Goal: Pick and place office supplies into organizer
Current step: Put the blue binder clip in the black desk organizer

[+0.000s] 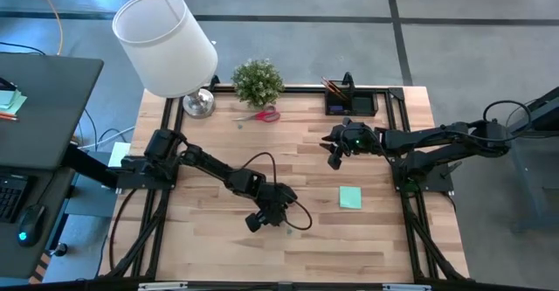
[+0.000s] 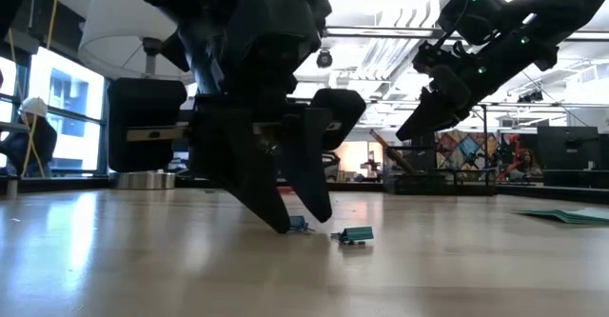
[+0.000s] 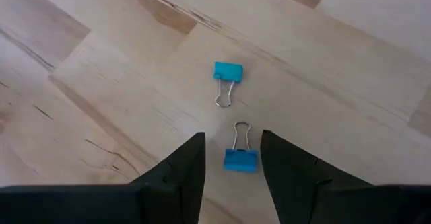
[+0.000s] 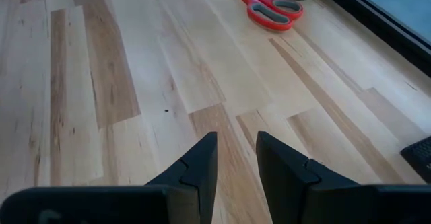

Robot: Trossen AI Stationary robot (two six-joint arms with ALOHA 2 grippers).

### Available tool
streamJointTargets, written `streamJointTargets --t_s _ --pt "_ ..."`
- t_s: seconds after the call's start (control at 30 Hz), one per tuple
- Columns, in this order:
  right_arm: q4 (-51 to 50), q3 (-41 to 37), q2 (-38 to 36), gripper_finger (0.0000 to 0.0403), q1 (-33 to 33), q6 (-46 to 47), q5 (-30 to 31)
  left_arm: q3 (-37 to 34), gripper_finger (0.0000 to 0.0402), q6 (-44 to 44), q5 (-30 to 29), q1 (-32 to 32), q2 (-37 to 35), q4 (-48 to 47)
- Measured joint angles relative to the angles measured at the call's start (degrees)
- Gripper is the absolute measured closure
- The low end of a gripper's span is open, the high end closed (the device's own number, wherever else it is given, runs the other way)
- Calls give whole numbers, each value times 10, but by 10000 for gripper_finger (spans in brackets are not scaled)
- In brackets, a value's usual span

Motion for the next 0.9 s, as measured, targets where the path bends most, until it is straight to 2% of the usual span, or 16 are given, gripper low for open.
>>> streamJointTargets --t_s 0.2,0.5,0.63,0.73,0.9 --pt "0 0 0 307 0 0 0 0 290 2 0 0 0 -7" --pt "0 0 0 307 0 0 2 0 392 2 15 0 0 -10" --pt "0 0 0 307 0 5 1 0 387 0 1 -1 0 -10" --pt "0 0 0 307 0 12 -26 -1 386 -2 -16 -1 -5 -12" --pt "-1 0 0 307 0 19 -109 -2 400 -7 -59 0 -17 -15"
